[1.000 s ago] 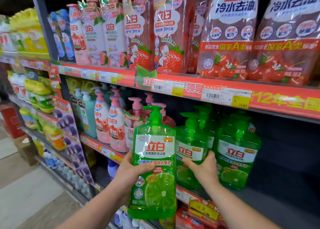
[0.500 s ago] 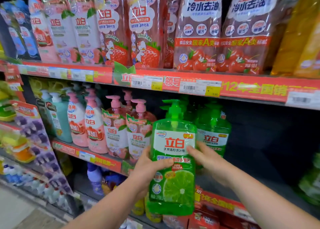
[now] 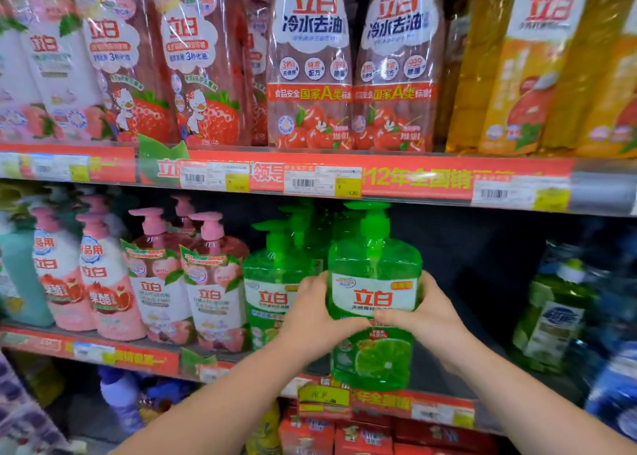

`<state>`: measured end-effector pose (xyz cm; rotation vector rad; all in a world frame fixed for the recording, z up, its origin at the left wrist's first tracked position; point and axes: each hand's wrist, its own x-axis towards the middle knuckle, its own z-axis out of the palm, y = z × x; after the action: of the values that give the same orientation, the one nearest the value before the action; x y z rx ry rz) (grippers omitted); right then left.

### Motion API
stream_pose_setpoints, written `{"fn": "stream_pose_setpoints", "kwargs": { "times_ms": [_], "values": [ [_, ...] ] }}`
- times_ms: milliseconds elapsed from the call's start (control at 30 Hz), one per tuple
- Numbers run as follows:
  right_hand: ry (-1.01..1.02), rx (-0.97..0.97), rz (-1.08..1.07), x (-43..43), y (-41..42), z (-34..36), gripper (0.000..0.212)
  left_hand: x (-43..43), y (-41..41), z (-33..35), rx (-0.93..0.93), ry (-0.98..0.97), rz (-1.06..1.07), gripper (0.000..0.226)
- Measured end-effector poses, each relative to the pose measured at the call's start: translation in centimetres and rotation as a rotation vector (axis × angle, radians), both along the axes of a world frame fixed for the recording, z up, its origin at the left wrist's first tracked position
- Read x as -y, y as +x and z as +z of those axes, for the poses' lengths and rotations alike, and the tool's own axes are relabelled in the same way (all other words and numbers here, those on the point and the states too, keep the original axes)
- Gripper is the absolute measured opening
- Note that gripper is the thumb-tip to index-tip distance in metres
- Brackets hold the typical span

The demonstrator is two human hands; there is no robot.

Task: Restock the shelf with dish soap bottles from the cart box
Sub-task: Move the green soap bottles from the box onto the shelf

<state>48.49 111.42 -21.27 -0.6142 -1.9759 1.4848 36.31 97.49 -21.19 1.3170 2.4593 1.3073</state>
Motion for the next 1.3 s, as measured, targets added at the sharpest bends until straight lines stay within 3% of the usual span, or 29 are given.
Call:
{"fn": "stream_pose_setpoints", "kwargs": {
  "times_ms": [67, 133, 200, 300, 400, 667, 833, 967, 1200, 1300],
  "values": [
    [0.011, -0.020, -0.023, -0.5, -0.3, -0.6, 0.066, 0.6, -1.0, 0.6, -0.272, -0.014, 0.089, 0.077],
    [0.012, -0.011, -0.036, -0.9, -0.7, -1.2, 0.067, 1.2, -2.6, 1.0, -0.635, -0.057, 0.159, 0.074],
    [0.005, -0.001, -0.047, -1.2, -1.3, -2.0, 0.067, 1.6, -4.2, 1.4, -0.835, -0.173, 0.217, 0.072],
    [0.001, 0.025, -0.066, -1.6, -2.3, -3.1, 0.071, 1.8, -6.2, 1.0, -0.883, -0.460, 0.197, 0.077],
    [-0.001, 0.046, -0.062, -1.8, -3.3, -4.1, 0.075, 1.8, -7.2, -0.5, -0.901, -0.531, 0.165, 0.077],
    [0.010, 0.157, 0.073, -2.0, -4.7, -5.3, 0.075, 1.8, -7.3, -1.1, -0.884, -0.449, 0.172, 0.071],
    [0.226, 0.301, 0.088, -2.5, -4.5, -4.3, 0.067, 2.2, -6.6, -0.1, -0.938, -0.438, 0.141, 0.078],
    [0.245, 0.270, 0.071, -2.0, -4.8, -4.5, 0.069, 2.0, -7.2, -0.8, -0.868, -0.426, 0.145, 0.071],
    [0.209, 0.264, -0.009, -1.7, -4.7, -4.7, 0.071, 2.8, -7.1, 0.2, -1.015, -0.334, 0.085, 0.077],
    [0.207, 0.270, -0.031, -1.6, -4.7, -4.6, 0.071, 3.0, -7.3, 0.2, -0.957, -0.304, 0.039, 0.070]
  ]
}}
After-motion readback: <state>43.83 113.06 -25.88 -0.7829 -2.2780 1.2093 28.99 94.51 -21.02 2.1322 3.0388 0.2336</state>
